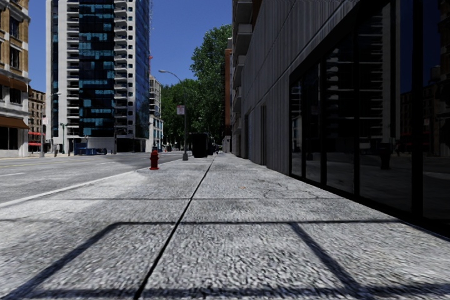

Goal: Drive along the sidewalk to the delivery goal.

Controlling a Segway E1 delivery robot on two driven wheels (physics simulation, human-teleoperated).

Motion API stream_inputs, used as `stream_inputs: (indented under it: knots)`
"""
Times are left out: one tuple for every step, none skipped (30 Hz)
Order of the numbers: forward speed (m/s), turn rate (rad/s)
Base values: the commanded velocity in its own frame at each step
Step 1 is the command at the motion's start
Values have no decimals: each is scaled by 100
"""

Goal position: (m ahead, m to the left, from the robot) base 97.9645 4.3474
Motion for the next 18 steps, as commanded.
stream_inputs:
  knots:
    - [200,0]
    - [200,0]
    - [200,0]
    - [200,0]
    - [200,0]
    - [200,0]
    - [200,0]
    - [200,0]
    - [200,0]
    - [200,0]
    - [200,0]
    - [200,0]
    - [200,0]
    - [200,0]
    - [200,0]
    - [200,0]
    - [200,0]
    - [200,0]
